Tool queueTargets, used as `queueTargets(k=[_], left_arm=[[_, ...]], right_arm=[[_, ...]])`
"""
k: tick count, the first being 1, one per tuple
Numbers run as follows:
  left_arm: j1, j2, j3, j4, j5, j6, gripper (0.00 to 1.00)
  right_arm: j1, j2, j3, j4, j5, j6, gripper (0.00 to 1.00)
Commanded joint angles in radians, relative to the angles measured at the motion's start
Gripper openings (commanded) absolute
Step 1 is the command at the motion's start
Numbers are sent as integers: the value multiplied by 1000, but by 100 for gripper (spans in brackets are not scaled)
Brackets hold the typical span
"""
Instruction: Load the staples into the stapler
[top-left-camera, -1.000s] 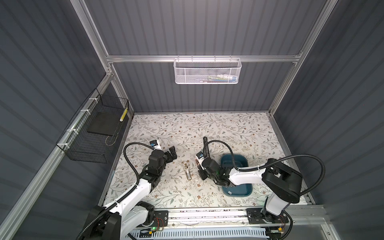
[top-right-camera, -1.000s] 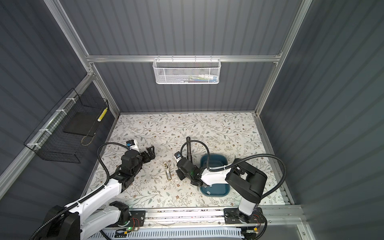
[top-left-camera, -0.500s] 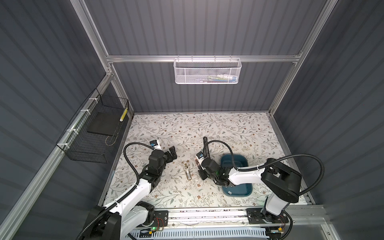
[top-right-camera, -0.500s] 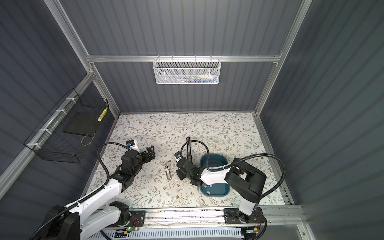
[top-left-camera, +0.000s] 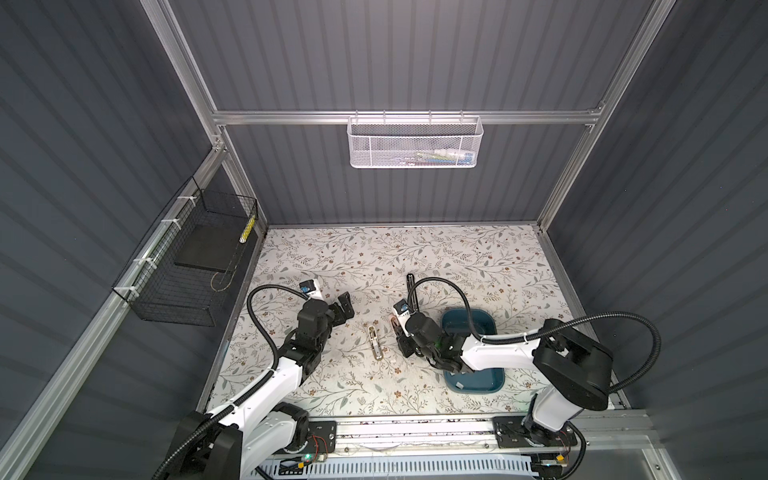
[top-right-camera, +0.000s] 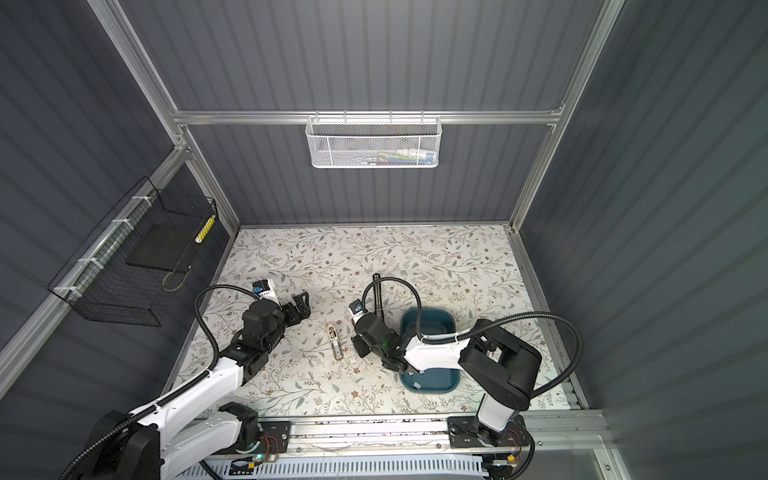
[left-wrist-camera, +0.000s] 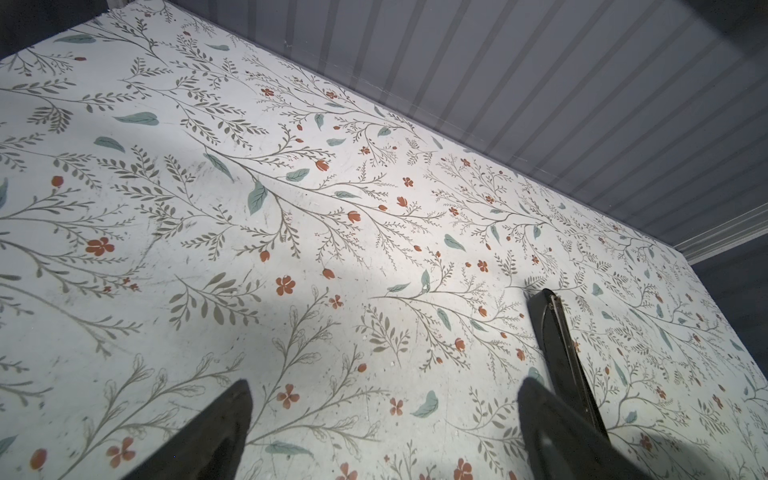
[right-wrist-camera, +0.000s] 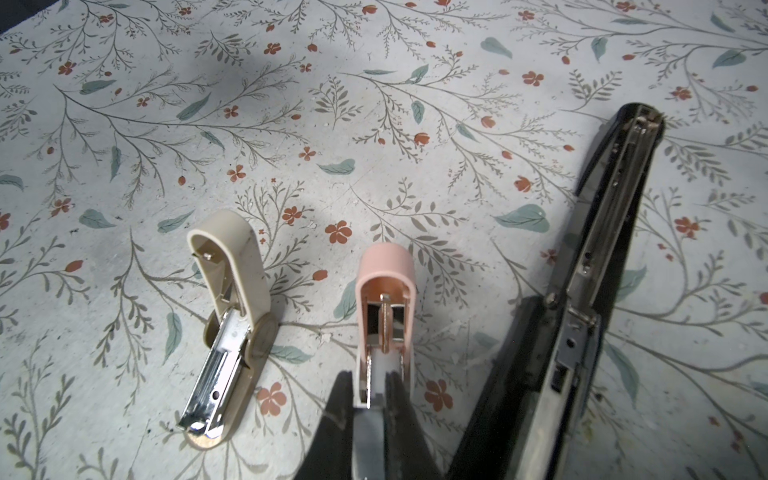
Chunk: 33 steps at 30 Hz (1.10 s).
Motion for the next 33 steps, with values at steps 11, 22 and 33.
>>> queueTargets(k=[11, 22, 33], left_arm=[[7, -7, 3, 18, 9, 9, 100], [7, -6, 5, 18, 11, 10, 100], [7, -2, 5, 20, 14, 8, 100]], right_arm=[[3, 53, 8, -12, 13, -7, 9], [4, 53, 6, -13, 17, -12, 9], [4, 51, -11, -10, 33, -2, 8]])
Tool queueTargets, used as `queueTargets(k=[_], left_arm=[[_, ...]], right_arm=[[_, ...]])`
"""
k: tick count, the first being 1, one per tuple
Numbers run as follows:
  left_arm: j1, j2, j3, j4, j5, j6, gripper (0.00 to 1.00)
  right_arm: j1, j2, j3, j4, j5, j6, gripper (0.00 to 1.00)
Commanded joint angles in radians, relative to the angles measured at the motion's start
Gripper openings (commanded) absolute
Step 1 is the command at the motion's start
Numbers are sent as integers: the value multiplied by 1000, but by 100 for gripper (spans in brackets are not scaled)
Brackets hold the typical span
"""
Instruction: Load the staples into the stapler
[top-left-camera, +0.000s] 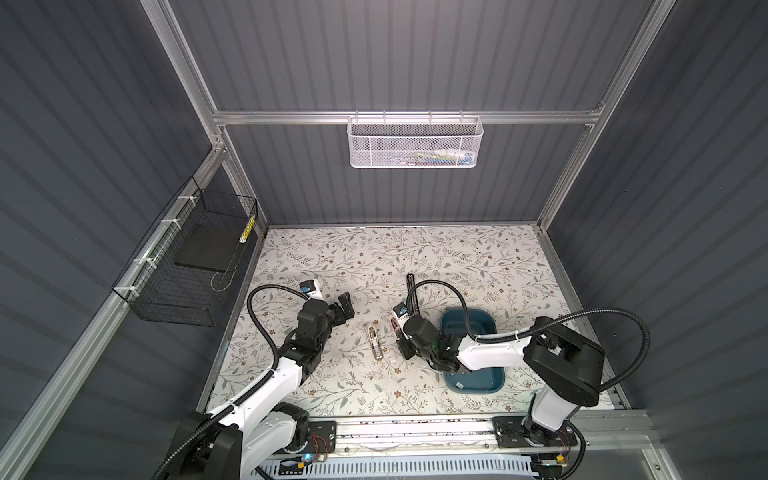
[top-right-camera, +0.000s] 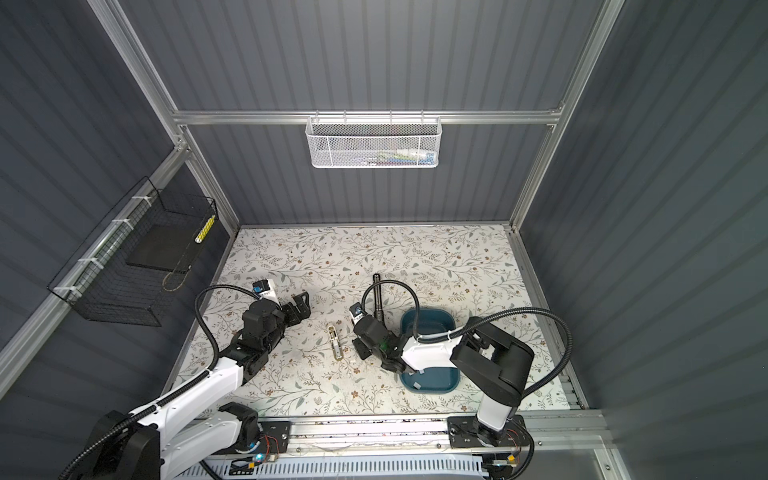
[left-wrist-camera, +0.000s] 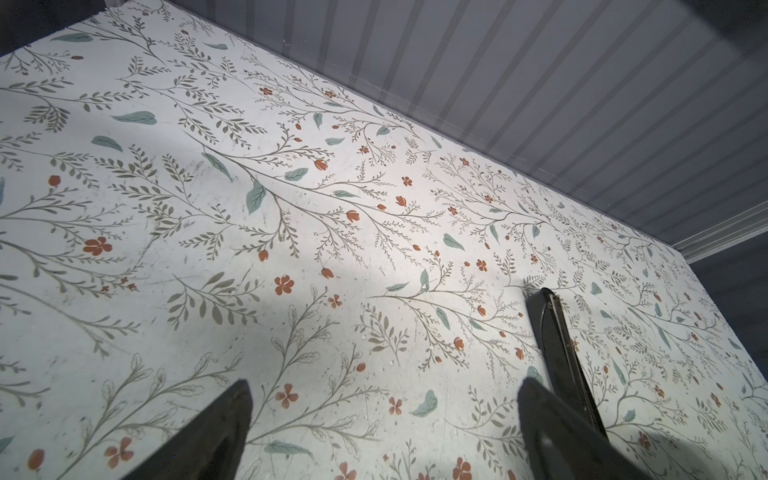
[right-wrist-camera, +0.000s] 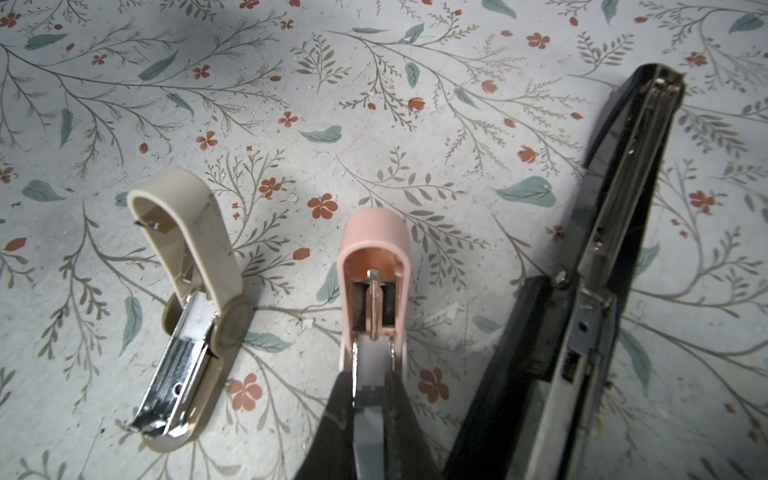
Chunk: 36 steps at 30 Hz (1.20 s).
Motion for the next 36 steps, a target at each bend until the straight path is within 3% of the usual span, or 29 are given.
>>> queueTargets(k=[1, 24, 30, 36], left_arm=[[7, -2, 5, 20, 10, 9, 100], [7, 4, 5, 22, 16, 6, 100], [7, -1, 5, 21, 14, 6, 100], [7, 2, 4, 23, 18, 4, 100]], right_arm=[[3, 8, -13, -4, 15, 5, 8], [2, -72, -25, -24, 21, 61, 8], [16, -84, -18, -122, 43, 89, 26], [33, -50, -8, -196, 66, 117, 34]])
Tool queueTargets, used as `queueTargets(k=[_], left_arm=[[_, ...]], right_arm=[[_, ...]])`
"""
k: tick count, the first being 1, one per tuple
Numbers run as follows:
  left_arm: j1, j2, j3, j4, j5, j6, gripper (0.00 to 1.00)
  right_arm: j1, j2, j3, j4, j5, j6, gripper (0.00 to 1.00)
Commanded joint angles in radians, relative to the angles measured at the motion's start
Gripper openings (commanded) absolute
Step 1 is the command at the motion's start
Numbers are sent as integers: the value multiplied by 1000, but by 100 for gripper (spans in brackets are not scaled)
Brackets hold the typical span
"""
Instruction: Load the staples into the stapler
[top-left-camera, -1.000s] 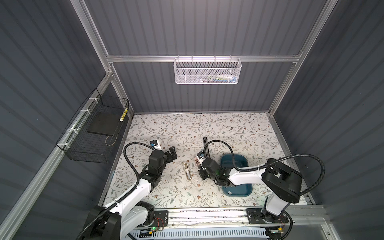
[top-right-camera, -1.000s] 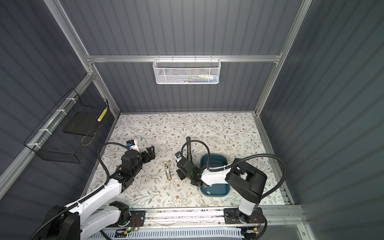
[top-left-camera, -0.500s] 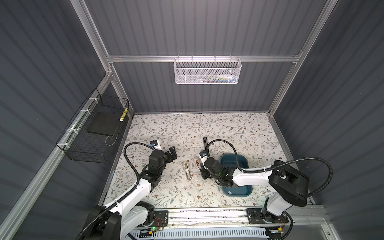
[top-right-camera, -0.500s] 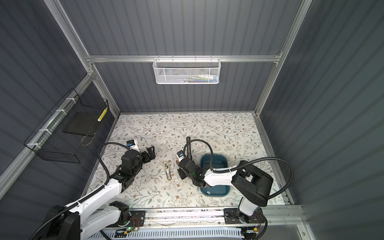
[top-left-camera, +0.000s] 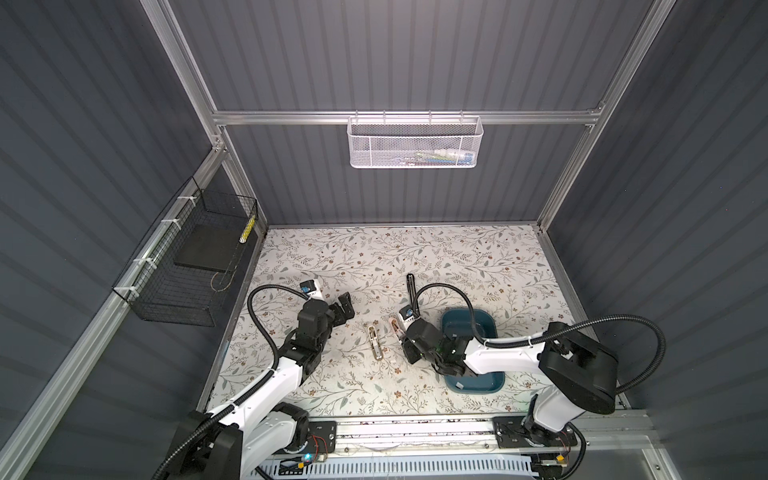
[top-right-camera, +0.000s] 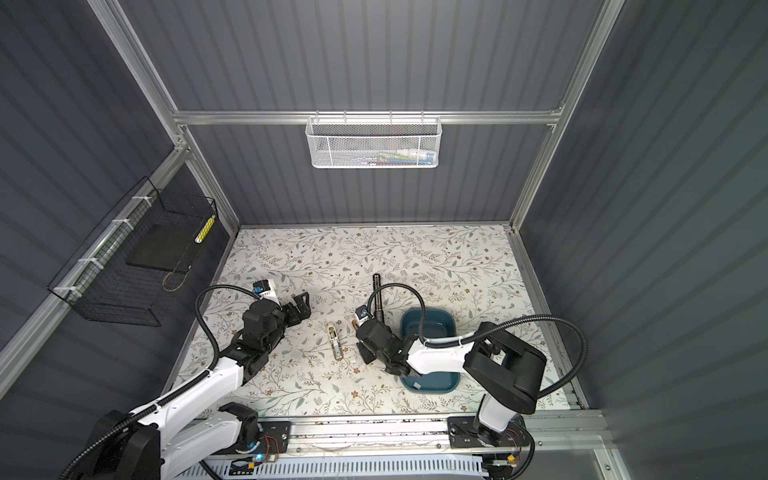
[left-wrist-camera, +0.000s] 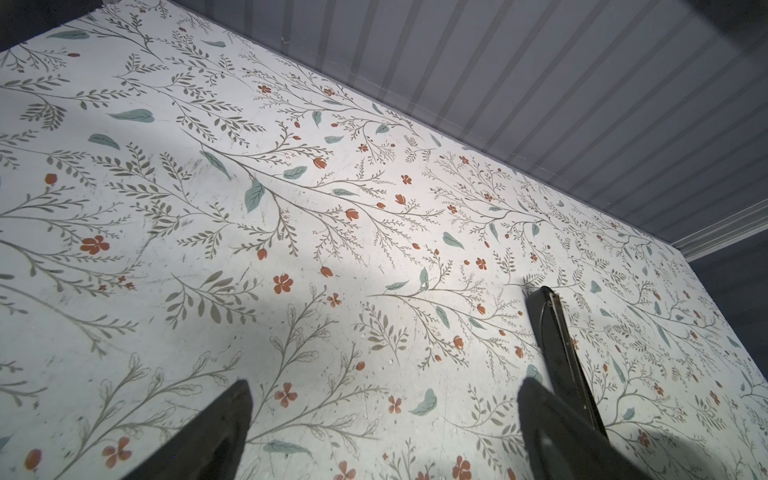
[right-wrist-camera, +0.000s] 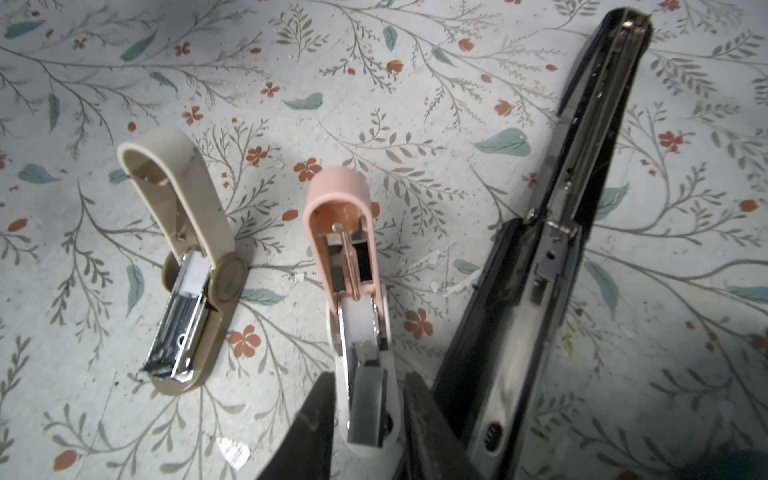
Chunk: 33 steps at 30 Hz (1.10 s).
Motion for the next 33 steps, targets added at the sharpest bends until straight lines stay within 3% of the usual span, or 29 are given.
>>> queueTargets(k=[1, 10, 21, 33], left_arm=[[7, 0, 4, 22, 15, 4, 100], [7, -8, 5, 19, 14, 4, 100], [7, -17, 4, 15, 13, 4, 100], [7, -29, 5, 10, 17, 2, 100]], right_arm=[[8, 29, 25, -76, 40, 27, 34], [11, 75, 74, -118, 34, 19, 35], [12, 75, 104, -160, 51, 25, 18], [22, 17, 117, -195, 53, 40, 23]])
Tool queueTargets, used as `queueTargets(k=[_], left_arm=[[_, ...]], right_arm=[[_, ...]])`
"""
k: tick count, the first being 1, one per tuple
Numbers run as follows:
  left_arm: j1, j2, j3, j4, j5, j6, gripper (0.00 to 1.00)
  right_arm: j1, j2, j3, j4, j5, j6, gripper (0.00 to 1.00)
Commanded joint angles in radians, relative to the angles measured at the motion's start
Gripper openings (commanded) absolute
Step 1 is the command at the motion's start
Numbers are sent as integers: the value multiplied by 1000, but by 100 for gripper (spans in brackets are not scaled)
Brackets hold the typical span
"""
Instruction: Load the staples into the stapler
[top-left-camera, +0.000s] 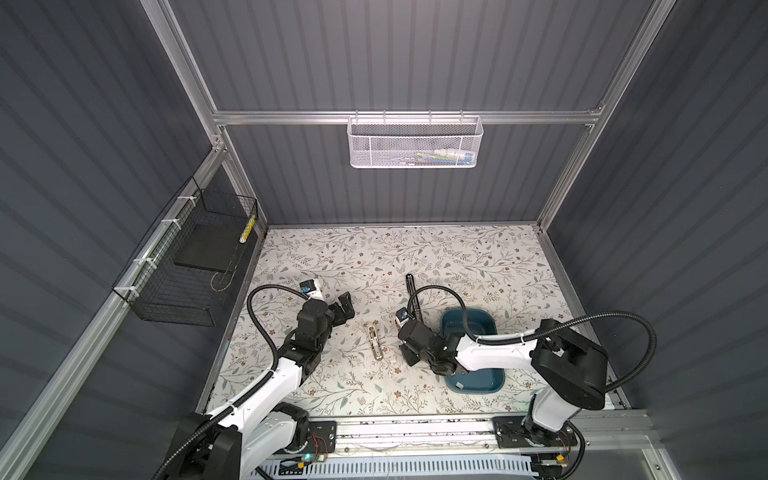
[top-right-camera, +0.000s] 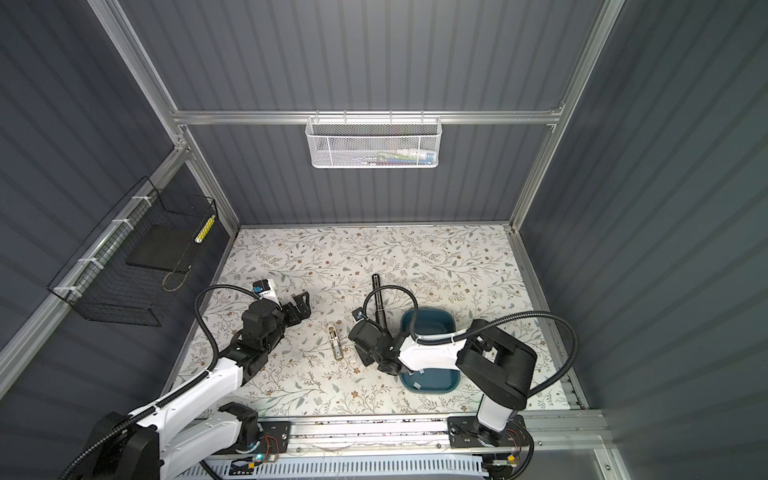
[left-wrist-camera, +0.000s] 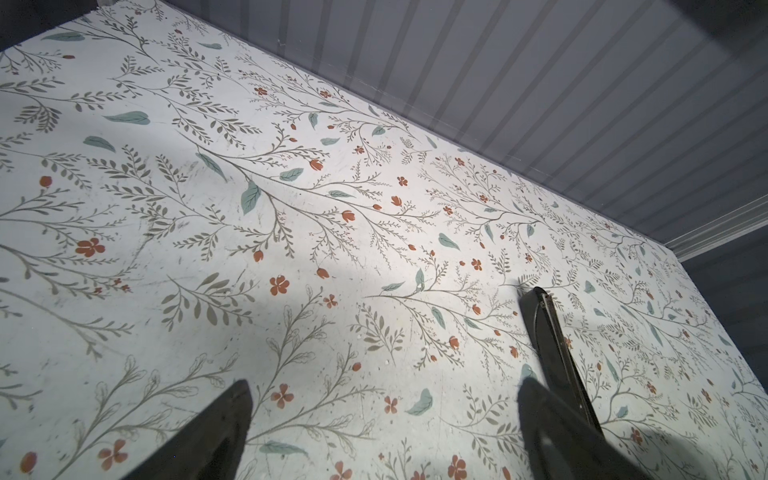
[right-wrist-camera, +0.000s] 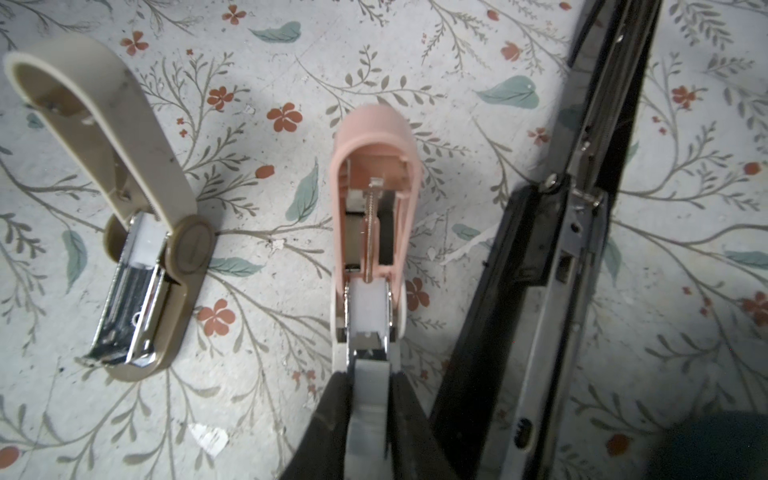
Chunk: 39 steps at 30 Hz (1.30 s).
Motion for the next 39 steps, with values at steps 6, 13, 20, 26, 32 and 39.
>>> queueTargets(k=[6, 13, 20, 26, 32, 39], left_arm=[[7, -22, 4, 10, 10, 3, 100], [7, -22, 4, 9, 10, 3, 100], [7, -25, 5, 7, 10, 3, 100], [7, -23, 5, 7, 10, 2, 100], [7, -23, 4, 7, 10, 2, 100], [7, -23, 6, 7, 11, 3, 100]], right_arm=[[10, -36, 27, -33, 18, 25, 21], [18, -37, 34, -39, 18, 33, 18], [19, -15, 54, -96, 94, 54, 24], [15, 25, 81, -131, 100, 67, 26], [14, 57, 96, -133, 73, 70, 26], [0, 78, 100, -148, 68, 93, 26]])
